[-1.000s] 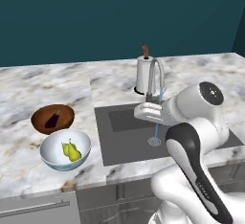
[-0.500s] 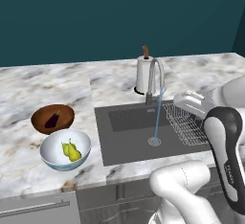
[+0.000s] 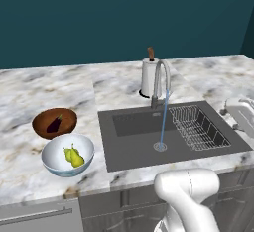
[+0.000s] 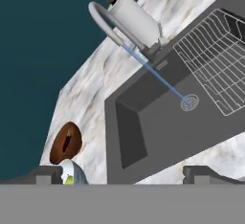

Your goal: Pick the pears from the sink and place them in one bowl. Place the eggplant in the other bowl. Then turn off the sink faucet.

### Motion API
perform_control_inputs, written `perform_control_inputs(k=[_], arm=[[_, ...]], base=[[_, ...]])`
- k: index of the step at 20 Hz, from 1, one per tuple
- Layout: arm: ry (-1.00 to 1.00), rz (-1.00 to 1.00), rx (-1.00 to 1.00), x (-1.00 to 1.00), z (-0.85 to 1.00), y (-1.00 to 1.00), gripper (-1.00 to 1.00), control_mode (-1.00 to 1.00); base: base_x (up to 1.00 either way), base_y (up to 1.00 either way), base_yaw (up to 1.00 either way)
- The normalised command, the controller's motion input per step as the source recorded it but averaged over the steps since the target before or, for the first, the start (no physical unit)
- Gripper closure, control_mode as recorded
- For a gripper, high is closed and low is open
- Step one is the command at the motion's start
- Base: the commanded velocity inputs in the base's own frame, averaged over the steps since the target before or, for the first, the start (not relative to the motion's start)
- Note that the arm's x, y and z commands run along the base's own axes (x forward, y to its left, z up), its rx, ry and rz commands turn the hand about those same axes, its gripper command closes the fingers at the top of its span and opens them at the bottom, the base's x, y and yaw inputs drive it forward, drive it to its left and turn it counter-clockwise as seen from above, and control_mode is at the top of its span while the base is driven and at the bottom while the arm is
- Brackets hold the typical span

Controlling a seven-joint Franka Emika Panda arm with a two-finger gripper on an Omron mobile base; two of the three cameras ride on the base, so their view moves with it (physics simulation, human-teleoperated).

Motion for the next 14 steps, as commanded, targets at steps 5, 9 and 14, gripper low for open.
perform_control_inputs(k=[5, 9, 14], arm=[[-0.03, 0.03, 0.28, 0.09, -0.01, -0.51, -1.00, -1.00], [0.07, 0.08, 0.20, 0.45, 0.00, -0.34, -1.00, -1.00], [0.20, 0.12, 0.15, 0.75, 0.00, -0.07, -1.00, -1.00]], base=[[0.00, 0.00, 0.00], [0.00, 0.00, 0.00], [0.00, 0.00, 0.00]])
